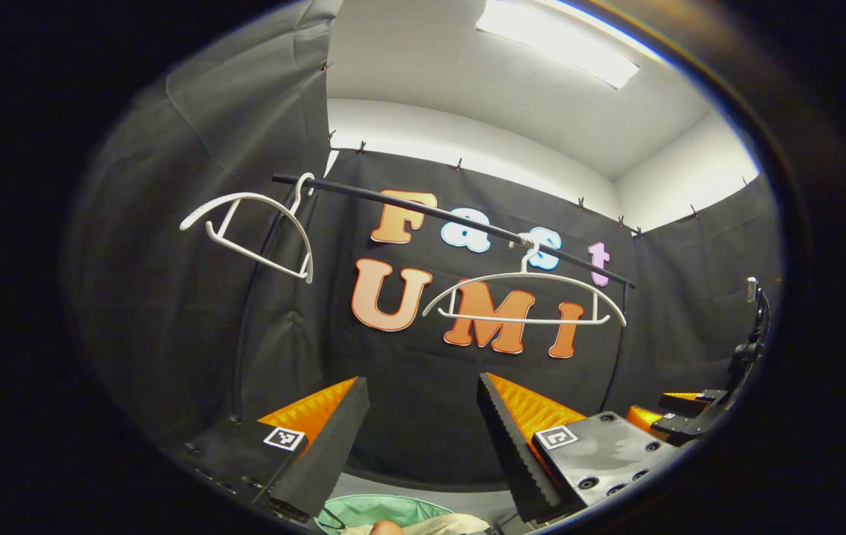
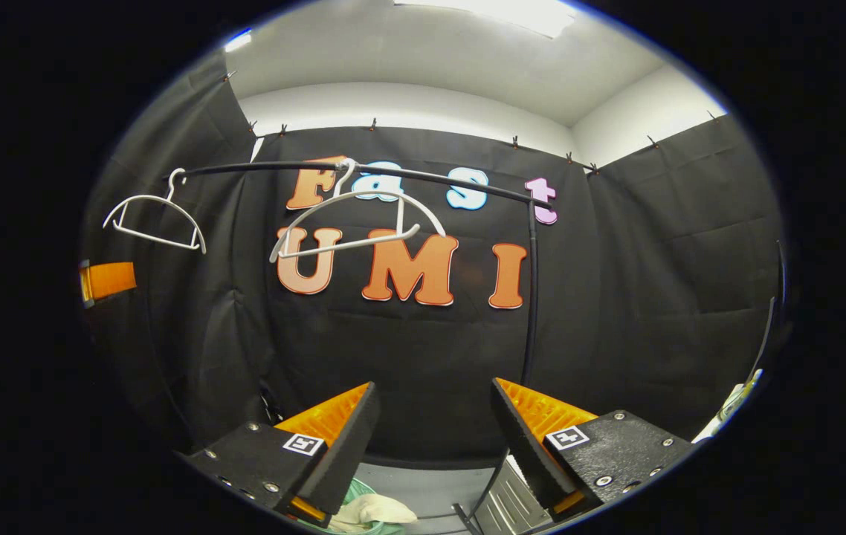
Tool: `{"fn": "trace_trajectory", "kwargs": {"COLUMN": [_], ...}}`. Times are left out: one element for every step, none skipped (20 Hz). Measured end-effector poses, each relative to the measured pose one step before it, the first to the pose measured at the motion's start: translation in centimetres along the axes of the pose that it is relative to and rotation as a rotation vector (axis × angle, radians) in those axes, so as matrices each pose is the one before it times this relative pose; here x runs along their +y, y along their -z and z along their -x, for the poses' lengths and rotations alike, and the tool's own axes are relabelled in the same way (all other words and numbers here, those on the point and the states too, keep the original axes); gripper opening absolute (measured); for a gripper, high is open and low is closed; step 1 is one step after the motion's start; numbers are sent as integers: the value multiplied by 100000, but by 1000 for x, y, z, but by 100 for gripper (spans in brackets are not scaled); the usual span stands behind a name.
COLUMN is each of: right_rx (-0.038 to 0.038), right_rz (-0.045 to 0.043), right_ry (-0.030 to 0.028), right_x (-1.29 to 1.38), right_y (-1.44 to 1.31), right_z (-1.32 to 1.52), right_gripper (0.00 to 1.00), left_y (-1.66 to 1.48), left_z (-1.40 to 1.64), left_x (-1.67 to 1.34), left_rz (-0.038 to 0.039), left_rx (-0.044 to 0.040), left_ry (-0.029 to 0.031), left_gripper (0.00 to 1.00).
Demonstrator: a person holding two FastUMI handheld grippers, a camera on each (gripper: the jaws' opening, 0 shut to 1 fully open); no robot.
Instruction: Grasp the clothes on the hanger with both hands and then place them into the laundry hamper below.
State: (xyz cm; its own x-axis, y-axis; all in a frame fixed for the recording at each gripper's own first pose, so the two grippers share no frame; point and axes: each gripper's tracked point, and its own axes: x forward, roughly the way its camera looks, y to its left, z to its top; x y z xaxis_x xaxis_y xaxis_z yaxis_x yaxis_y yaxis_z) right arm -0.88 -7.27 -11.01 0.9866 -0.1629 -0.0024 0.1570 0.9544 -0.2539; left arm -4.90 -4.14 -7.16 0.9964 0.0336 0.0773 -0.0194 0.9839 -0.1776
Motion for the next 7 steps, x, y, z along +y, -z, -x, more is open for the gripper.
{"fn": "trace_trajectory", "kwargs": {"right_rx": [1902, 1820, 871, 32, -149, -882, -2488], "right_rz": [1340, 1122, 848, 1768, 3092, 5213, 7939], "right_ry": [2114, 1892, 1360, 2616, 3679, 5015, 6526], "right_x": [-820, -693, -401, -467, -860, -852, -1018], "right_y": [1134, 938, 480, 546, 625, 363, -158], "right_z": [-67, -99, 141, -195, -41, 30, -31], "right_gripper": [93, 93, 93, 93, 93, 94, 94], "left_y": [183, 241, 267, 257, 225, 512, 588], "left_z": [295, 200, 329, 451, 1066, 372, 180], "left_x": [-96, -23, -83, -204, -52, 94, 146], "left_rz": [932, 743, 583, 451, 272, 10, -352], "left_rx": [-538, -161, 71, -130, -51, 247, 277], "left_ry": [40, -72, 313, 774, 579, 77, 77], "left_gripper": [97, 97, 97, 100, 100, 97, 97]}}
